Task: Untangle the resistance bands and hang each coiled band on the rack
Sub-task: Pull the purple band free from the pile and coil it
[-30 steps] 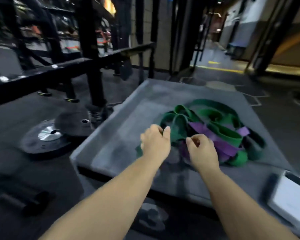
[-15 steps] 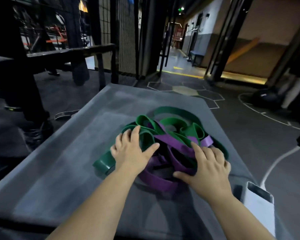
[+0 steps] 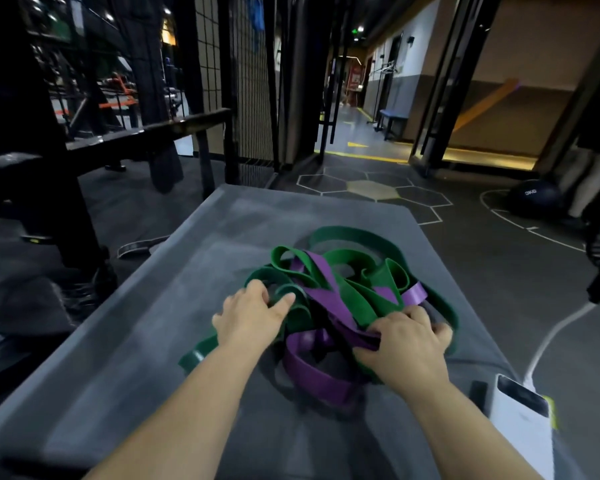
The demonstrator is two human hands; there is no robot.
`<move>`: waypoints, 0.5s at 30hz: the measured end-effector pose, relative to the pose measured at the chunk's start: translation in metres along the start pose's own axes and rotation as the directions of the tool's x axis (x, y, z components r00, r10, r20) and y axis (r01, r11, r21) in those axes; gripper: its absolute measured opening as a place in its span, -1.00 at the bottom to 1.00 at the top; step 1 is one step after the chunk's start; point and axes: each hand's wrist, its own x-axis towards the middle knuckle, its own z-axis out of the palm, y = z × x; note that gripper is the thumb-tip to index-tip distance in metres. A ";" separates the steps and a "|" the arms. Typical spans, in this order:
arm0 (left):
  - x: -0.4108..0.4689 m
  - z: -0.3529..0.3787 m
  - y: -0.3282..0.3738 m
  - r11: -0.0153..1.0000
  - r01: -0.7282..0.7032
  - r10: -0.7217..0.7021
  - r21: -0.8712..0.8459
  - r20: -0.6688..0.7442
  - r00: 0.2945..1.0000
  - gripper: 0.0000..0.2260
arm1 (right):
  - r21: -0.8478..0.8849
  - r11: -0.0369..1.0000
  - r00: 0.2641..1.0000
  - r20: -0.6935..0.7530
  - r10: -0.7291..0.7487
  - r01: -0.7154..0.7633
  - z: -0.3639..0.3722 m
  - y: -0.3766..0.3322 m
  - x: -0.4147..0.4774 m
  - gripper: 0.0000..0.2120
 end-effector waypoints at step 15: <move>0.061 -0.059 0.026 0.951 -0.123 0.136 -0.284 0.026 0.990 -0.73 | 0.829 0.535 0.981 0.080 0.175 -0.163 -0.153 0.001 0.124 -0.61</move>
